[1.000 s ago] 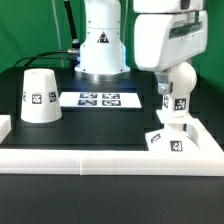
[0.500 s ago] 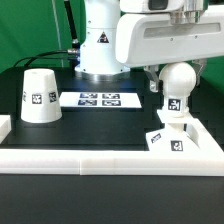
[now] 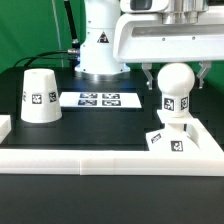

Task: Assemble lamp

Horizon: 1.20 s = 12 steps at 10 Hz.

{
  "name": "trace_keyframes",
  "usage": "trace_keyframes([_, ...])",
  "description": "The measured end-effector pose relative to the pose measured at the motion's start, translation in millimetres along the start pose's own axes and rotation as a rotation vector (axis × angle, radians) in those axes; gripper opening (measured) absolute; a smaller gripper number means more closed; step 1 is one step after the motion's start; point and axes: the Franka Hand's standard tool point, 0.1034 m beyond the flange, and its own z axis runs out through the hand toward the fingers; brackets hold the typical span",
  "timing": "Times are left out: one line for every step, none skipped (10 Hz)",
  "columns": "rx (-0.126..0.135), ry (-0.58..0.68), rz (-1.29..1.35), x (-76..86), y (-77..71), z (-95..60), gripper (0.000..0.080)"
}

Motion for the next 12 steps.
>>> trace_keyframes([0.003,-0.002,0.123,-0.1,-0.1,0.0,0.0576])
trace_keyframes([0.001,-0.006,0.159,-0.8,-0.8,-0.1,0.0576])
trace_keyframes([0.001,-0.009,0.270,-1.2,-1.0,0.1,0.0576])
trace_keyframes([0.006,-0.016,0.372,-1.7,-1.3,0.3,0.0577])
trace_keyframes([0.008,-0.028,0.450,-2.2,-2.3,0.4,0.0577])
trace_keyframes([0.016,-0.034,0.522,-2.1,-2.9,0.5,0.0577])
trace_keyframes([0.021,-0.040,0.615,-2.5,-3.8,0.5,0.0577])
trace_keyframes([0.022,-0.051,0.677,-3.4,-5.2,0.6,0.0577])
trace_keyframes([0.025,-0.059,0.734,-3.1,-6.3,0.5,0.0577])
trace_keyframes([0.029,-0.063,0.784,-3.2,-7.0,0.6,0.0577])
trace_keyframes([0.030,-0.064,0.799,-3.3,-7.5,0.5,0.0577])
trace_keyframes([0.031,-0.066,0.818,-3.5,-7.8,0.6,0.0586])
